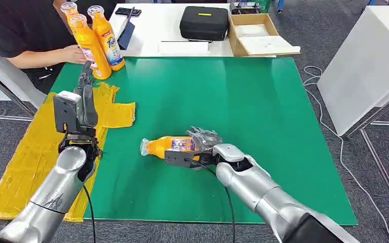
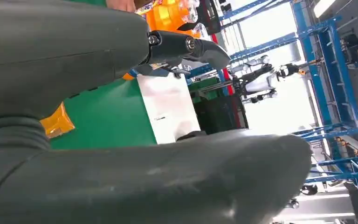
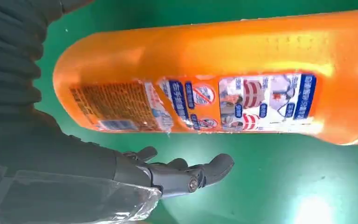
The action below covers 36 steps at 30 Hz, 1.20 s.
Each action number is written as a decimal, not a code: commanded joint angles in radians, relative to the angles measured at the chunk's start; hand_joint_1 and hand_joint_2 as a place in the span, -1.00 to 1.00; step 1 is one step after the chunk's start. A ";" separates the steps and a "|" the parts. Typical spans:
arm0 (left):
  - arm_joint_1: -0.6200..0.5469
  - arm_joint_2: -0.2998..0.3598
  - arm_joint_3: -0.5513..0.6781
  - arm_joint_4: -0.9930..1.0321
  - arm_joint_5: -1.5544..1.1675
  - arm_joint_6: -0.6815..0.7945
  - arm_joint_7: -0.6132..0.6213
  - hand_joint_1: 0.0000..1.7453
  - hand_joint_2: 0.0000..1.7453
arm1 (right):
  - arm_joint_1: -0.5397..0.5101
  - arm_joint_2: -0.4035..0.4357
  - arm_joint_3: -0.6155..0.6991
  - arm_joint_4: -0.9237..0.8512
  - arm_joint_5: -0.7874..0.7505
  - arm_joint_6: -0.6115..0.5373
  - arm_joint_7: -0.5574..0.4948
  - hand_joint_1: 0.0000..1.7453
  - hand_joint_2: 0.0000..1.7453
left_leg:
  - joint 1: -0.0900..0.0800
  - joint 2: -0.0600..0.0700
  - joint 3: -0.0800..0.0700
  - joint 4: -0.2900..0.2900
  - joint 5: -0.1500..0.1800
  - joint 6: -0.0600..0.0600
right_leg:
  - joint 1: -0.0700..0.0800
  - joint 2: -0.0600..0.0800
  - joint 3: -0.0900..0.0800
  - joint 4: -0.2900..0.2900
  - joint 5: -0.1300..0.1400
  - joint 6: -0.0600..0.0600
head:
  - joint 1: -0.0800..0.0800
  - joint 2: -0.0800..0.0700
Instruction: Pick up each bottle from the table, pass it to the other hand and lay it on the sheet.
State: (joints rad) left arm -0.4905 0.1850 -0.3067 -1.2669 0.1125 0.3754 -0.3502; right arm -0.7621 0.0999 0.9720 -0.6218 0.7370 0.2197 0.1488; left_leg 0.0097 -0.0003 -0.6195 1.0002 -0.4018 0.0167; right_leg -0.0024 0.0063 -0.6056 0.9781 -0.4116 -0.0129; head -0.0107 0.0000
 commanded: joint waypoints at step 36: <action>-0.039 -0.040 0.057 0.064 0.003 0.008 0.006 -1.00 -1.00 | -0.077 -0.033 0.122 0.250 0.068 0.063 0.065 1.00 1.00 | -0.001 -0.005 0.005 0.001 0.000 -0.001 | -0.001 -0.005 0.006 0.000 -0.002 0.001 | 0.000 0.000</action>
State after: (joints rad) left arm -0.4748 0.1667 -0.2583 -1.2692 0.1133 0.3922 -0.3521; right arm -0.8322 0.0961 1.0746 -0.4120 0.8049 0.2789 0.2205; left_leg 0.0095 -0.0013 -0.6171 1.0004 -0.4016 0.0166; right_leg -0.0026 0.0060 -0.6034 0.9777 -0.4115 -0.0128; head -0.0111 0.0000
